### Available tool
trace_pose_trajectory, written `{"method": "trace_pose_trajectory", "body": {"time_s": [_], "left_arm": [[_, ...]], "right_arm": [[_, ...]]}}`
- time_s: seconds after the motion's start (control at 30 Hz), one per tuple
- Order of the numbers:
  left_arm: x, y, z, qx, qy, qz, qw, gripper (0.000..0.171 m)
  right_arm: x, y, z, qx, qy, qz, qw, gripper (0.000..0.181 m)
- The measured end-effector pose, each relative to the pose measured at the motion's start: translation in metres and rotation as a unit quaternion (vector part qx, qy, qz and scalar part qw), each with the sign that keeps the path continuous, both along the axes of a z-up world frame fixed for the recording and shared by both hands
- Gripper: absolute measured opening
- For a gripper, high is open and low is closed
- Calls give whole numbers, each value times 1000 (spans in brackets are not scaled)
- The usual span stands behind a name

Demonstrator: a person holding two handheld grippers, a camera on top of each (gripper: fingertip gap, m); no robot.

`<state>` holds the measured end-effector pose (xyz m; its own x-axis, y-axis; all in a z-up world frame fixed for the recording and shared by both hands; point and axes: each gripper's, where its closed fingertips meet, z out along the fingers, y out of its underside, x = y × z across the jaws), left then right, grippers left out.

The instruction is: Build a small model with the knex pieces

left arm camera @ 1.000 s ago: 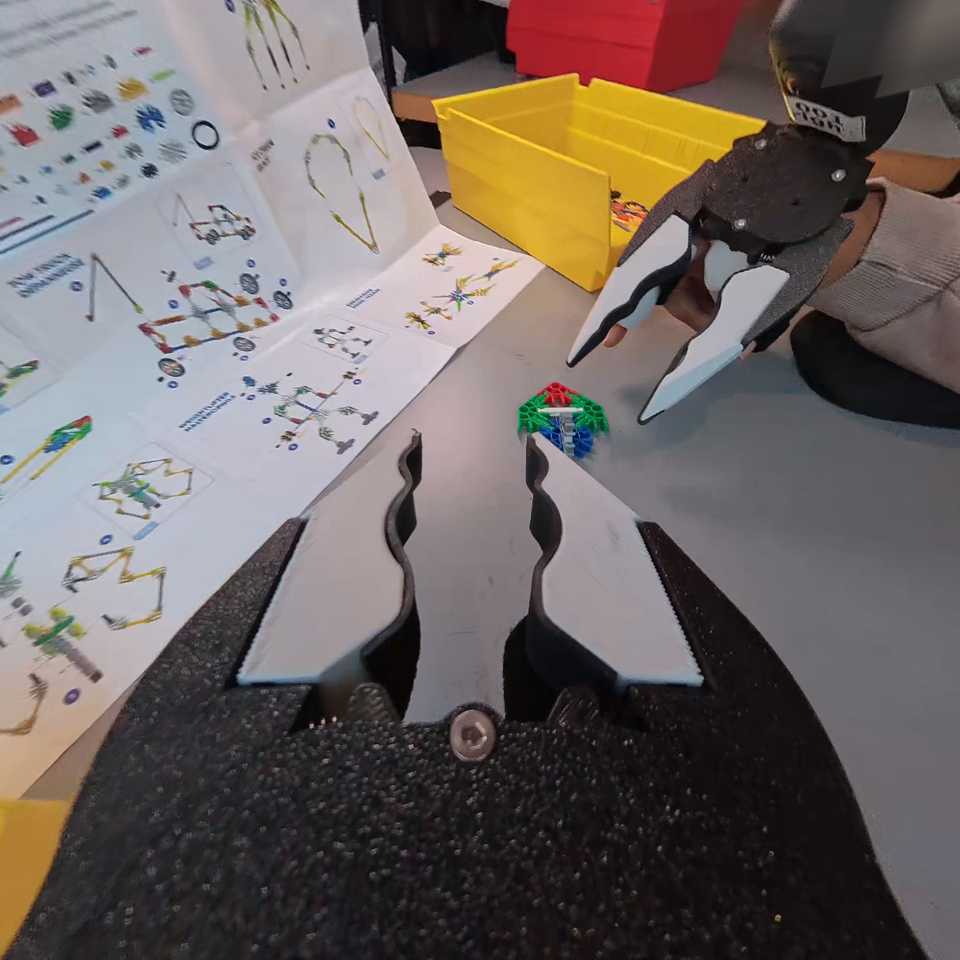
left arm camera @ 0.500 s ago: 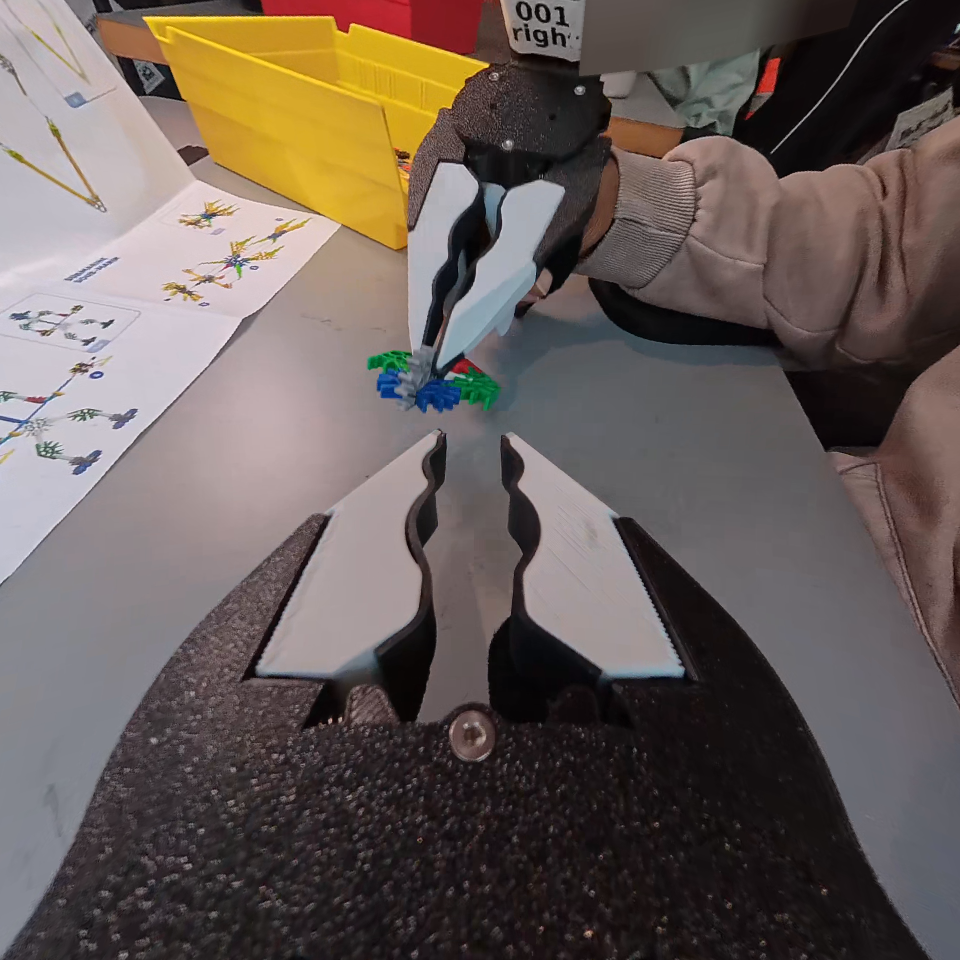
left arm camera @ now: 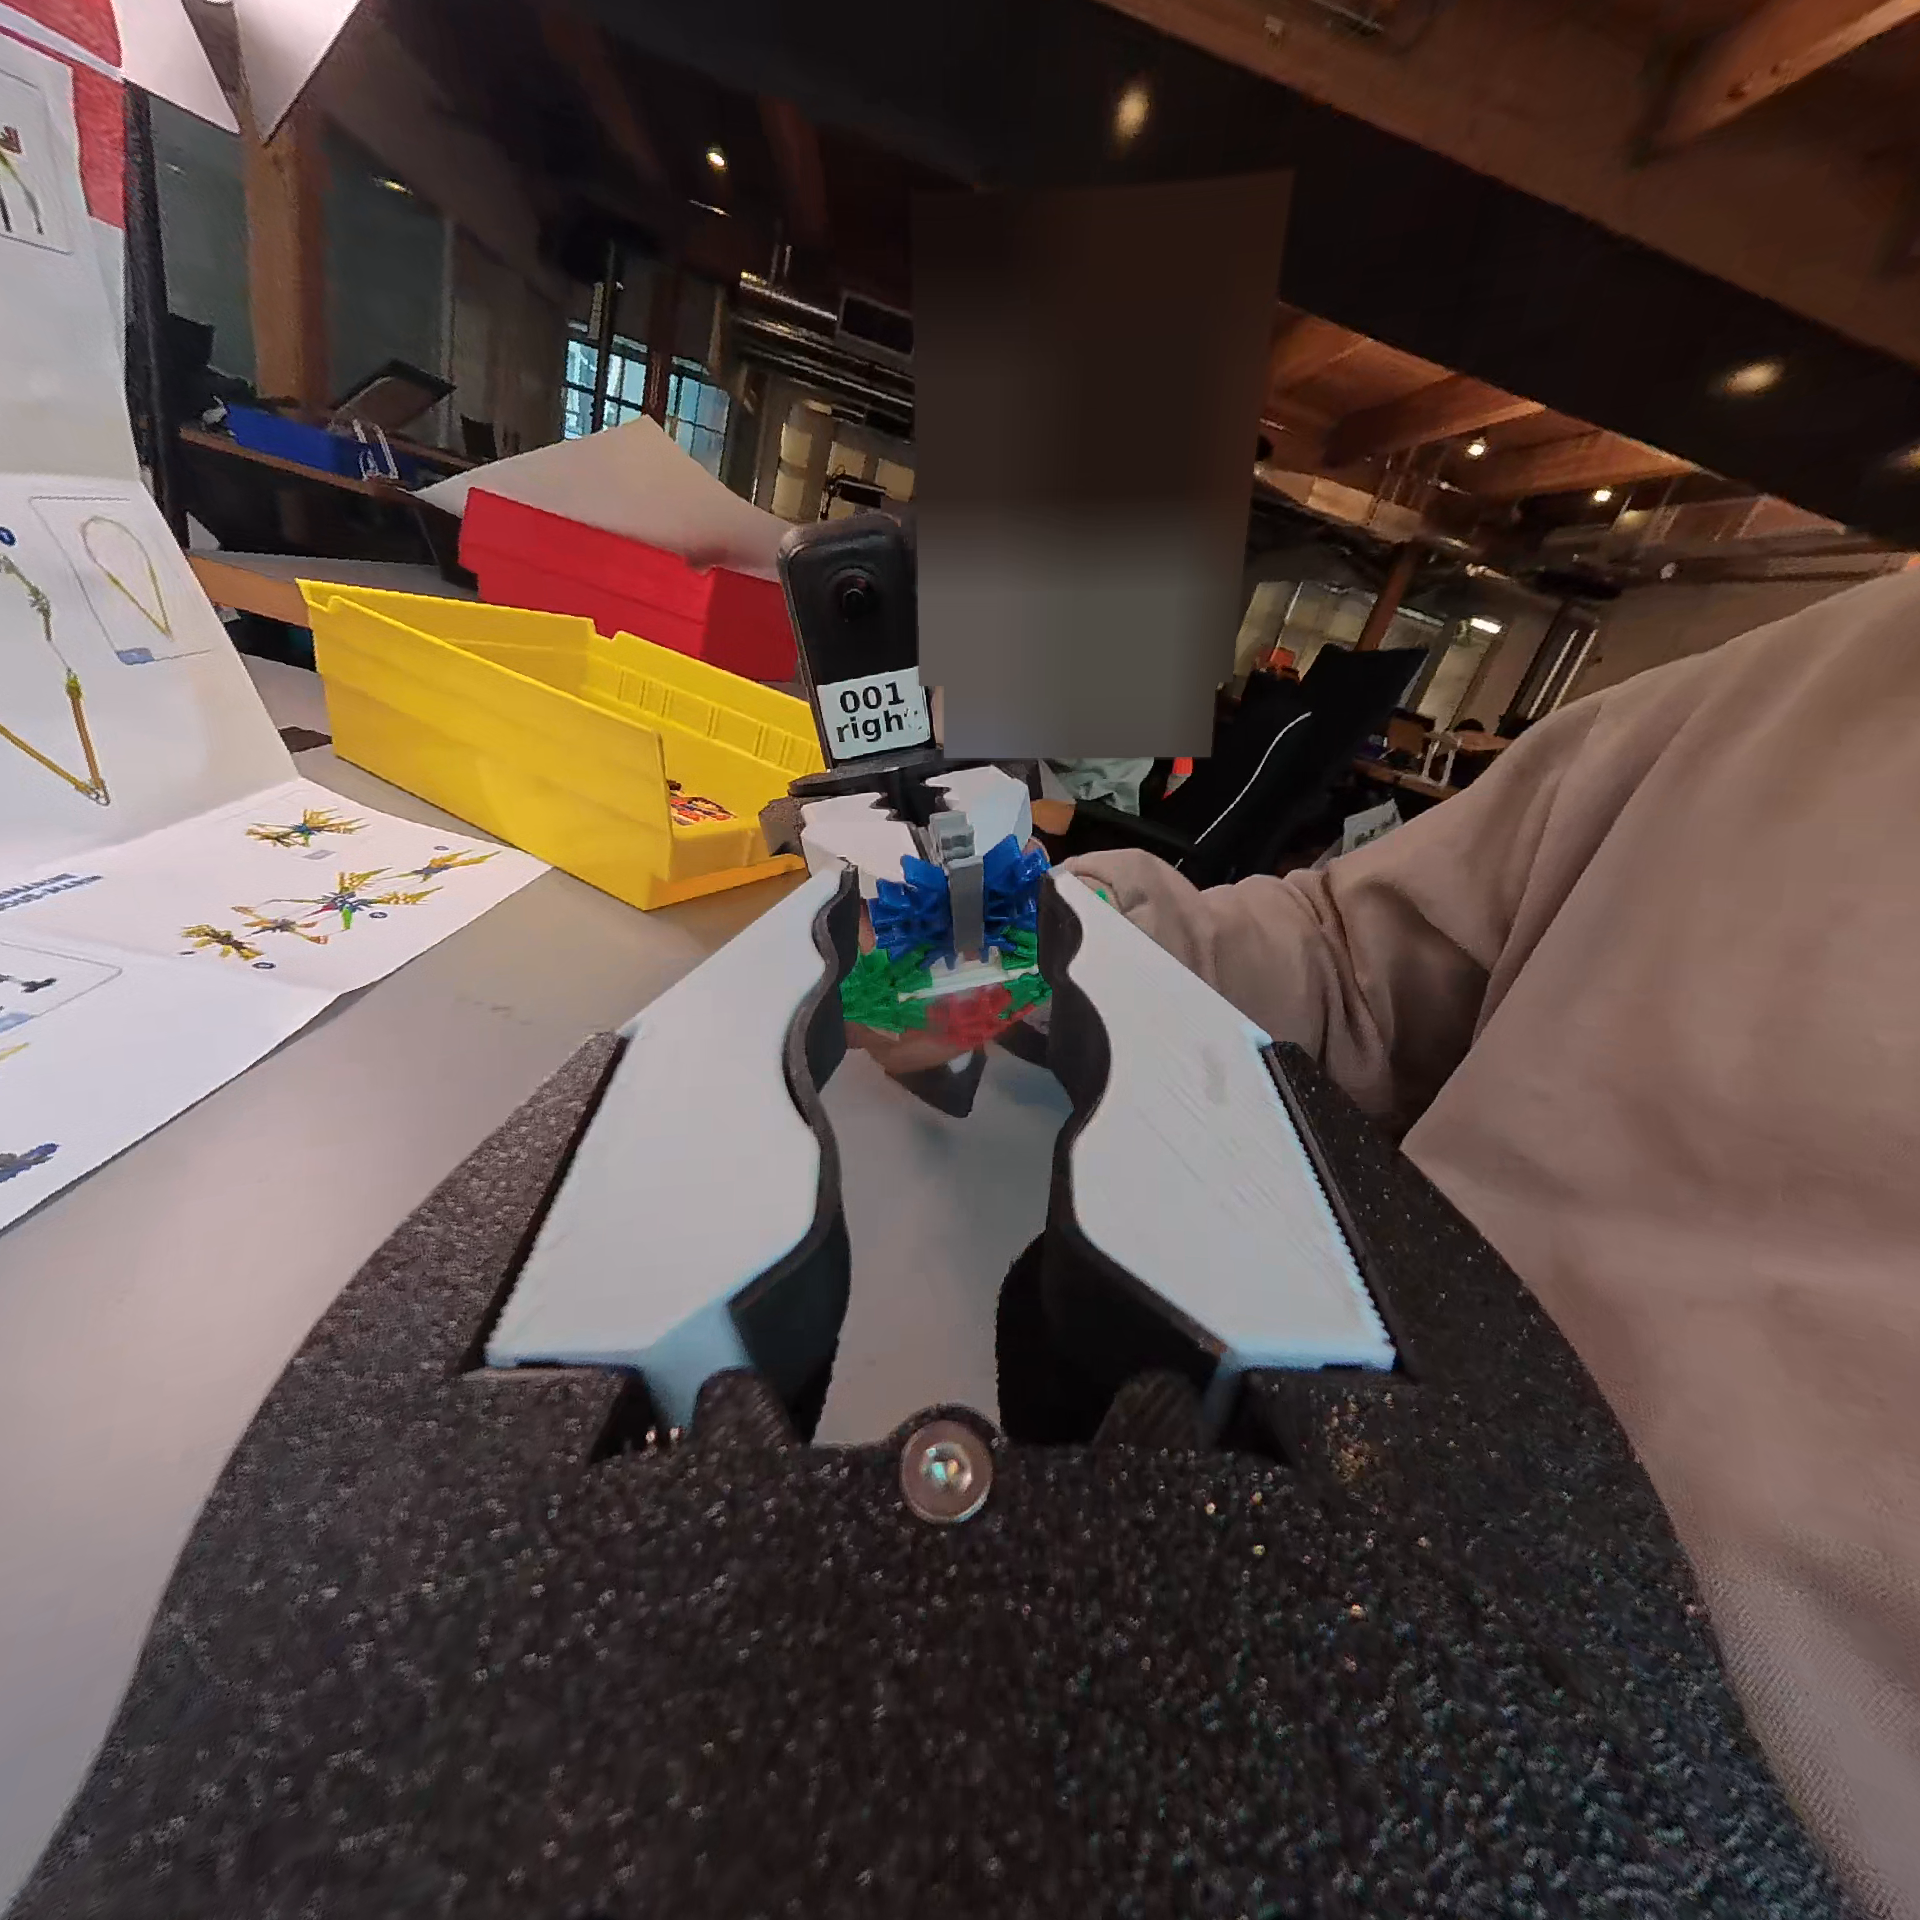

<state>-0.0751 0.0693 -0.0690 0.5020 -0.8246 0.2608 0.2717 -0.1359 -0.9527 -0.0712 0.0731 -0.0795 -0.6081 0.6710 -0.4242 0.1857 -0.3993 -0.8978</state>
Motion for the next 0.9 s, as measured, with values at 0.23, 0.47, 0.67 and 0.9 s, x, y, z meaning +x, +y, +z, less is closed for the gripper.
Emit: {"method": "trace_pose_trajectory", "body": {"time_s": [0.23, 0.47, 0.67, 0.9], "left_arm": [[8, -4, -35, 65, 224, 27, 972, 25], [11, 0, -59, 99, 350, 55, 930, 11], [8, -1, -30, 62, 206, 38, 976, 9], [-1, 2, -14, 19, 83, 23, 996, 7]], "right_arm": [[5, -4, -28, -8, -92, 33, 995, 4], [3, 2, -42, -48, -147, 34, 987, 6], [14, 13, 6, 52, 22, -31, 998, 25], [16, 8, 7, 215, 53, -100, 970, 38]]}}
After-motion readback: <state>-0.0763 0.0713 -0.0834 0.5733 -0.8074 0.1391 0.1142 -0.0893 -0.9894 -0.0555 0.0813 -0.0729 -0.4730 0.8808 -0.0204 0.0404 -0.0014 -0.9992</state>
